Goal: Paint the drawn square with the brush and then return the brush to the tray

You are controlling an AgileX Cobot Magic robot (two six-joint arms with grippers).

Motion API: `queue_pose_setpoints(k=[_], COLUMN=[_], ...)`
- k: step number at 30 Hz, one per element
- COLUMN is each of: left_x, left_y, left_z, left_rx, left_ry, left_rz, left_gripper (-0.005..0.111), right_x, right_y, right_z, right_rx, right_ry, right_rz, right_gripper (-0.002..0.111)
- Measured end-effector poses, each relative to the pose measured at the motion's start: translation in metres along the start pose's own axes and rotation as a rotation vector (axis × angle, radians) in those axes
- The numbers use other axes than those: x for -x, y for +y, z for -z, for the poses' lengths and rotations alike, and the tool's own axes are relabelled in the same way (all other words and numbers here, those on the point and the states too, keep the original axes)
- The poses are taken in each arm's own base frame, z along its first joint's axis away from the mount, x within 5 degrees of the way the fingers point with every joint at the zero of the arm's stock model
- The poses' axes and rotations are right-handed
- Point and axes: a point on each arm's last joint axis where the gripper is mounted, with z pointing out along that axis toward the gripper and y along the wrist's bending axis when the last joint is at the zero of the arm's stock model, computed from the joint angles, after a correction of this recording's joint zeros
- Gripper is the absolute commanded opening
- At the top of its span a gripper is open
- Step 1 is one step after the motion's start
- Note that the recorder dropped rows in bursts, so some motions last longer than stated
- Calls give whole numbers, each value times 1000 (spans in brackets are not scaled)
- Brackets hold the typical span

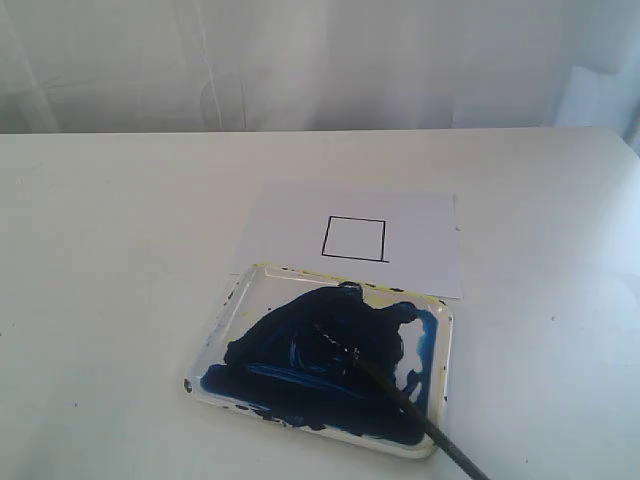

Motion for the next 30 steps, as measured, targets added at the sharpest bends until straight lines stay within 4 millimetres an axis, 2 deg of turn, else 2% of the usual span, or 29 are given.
queue_pose_setpoints(k=[12, 16, 20, 24, 27, 30], left_x=[0, 3, 18, 33, 37, 56], left_y=[0, 0, 1, 2, 2, 1], left_z=[0, 0, 2, 6, 9, 21], left_rx=[0, 2, 3, -19, -38, -49], left_ry=[0, -37, -202, -367, -353, -334], left_rz=[0, 0, 77, 208, 311, 356], left_gripper=[0, 0, 0, 0, 0, 0], right_x=[0, 5, 19, 34, 42, 56], right_y=[0, 0, -1, -3, -3, -3], right_z=[0, 0, 2, 7, 10, 15], right_rx=[0, -5, -15, -11, 13, 38], right_ry=[0, -59, -207, -386, -481, -482], right_rz=[0, 0, -11, -94, -204, -293], right_gripper=[0, 0, 0, 0, 0, 0])
